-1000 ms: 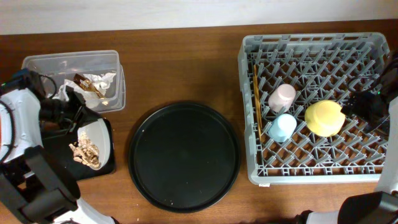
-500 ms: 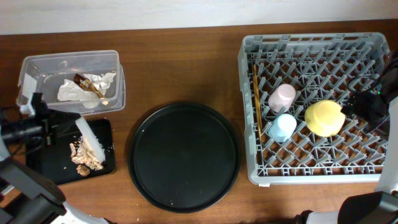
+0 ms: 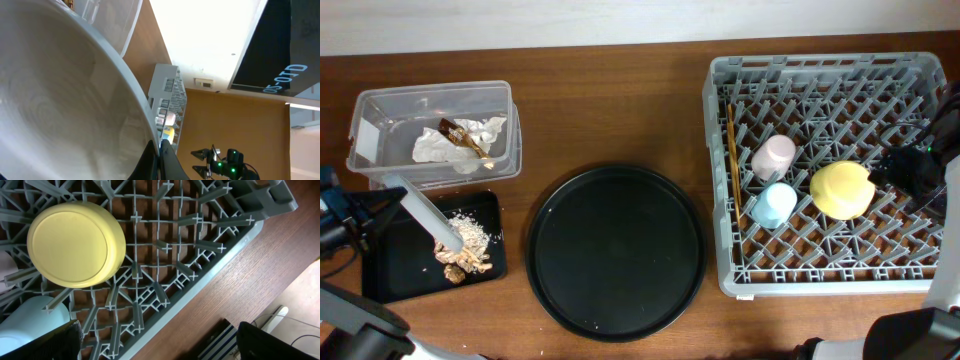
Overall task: Sort waste into correct bins and load items into the dishwasher rack
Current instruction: 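Tilt the plate with the left gripper to dump scraps onto the small tray, then carry the empty white plate back and set it on the round black tray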
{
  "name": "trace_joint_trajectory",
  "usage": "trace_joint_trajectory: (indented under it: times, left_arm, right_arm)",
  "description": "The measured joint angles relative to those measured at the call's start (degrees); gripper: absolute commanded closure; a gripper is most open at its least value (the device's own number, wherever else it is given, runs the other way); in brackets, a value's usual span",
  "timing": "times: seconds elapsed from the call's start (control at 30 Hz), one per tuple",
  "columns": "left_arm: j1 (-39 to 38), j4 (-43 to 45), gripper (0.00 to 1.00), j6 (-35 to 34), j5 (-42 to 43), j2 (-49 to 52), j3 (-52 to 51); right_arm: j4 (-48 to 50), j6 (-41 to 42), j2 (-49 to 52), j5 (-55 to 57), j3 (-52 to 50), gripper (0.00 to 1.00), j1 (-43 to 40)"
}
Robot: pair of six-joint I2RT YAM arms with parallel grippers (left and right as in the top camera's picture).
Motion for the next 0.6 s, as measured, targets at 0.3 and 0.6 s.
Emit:
trace_joint_trajectory:
  times: [0.3,0.6]
  left_arm:
    - [-3.6,0.1,0.99,-5.6,-6.8,-14.8,-9.8]
    - [-36.5,16.0,0.99,-19.8,-9.7,-35.1,-21.1]
  right_arm:
    - [0.0,0.0,0.0,0.0,0.0,0.01,0.0]
    - [0.0,0.0,0.0,0.0,0.0,0.01,0.0]
